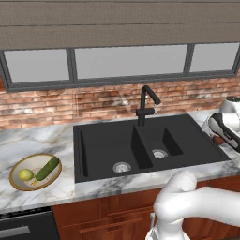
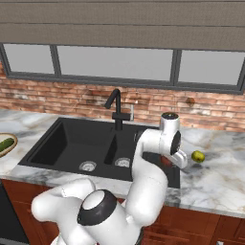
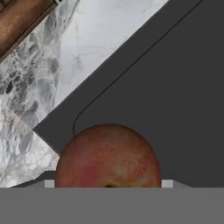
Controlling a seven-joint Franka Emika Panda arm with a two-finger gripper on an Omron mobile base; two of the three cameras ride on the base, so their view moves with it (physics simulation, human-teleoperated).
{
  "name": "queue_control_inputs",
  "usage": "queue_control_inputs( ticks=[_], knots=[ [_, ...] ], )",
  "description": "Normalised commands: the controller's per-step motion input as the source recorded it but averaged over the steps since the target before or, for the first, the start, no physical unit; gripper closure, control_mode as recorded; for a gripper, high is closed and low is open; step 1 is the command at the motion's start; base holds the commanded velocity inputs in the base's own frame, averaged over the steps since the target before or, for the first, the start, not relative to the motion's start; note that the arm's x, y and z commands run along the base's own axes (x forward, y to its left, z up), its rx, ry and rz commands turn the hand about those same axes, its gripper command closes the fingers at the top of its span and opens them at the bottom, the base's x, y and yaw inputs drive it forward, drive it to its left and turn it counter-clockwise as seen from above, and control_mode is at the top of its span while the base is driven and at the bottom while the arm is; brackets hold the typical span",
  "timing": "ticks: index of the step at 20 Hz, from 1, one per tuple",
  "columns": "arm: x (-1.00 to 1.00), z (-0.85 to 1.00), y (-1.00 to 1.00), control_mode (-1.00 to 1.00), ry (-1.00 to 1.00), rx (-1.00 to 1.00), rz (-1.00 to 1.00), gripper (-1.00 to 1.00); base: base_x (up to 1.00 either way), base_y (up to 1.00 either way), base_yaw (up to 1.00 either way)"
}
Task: There is a mixed pile of frozen fruits and vegetables on the counter. Locate all the frozen vegetables and place the items in a bowl on the counter. Take all the frozen fruits and defrost them in a running sink.
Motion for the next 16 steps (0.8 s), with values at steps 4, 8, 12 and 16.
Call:
queue_control_inputs(
  ticks=[4,8,12,16],
  knots=[
    [-0.14,0.12,1.0,-1.0,0.09,0.1,-0.01,1.0,0.0,0.0,0.0],
    [-0.23,0.04,1.0,-1.0,0.11,0.05,0.0,1.0,0.0,0.0,0.0],
    [-0.12,0.22,1.0,-1.0,0.08,0.0,0.0,1.0,0.0,0.0,0.0],
    [-0.1,0.33,1.0,-1.0,0.01,-0.03,0.0,1.0,0.0,0.0,0.0]
  ],
)
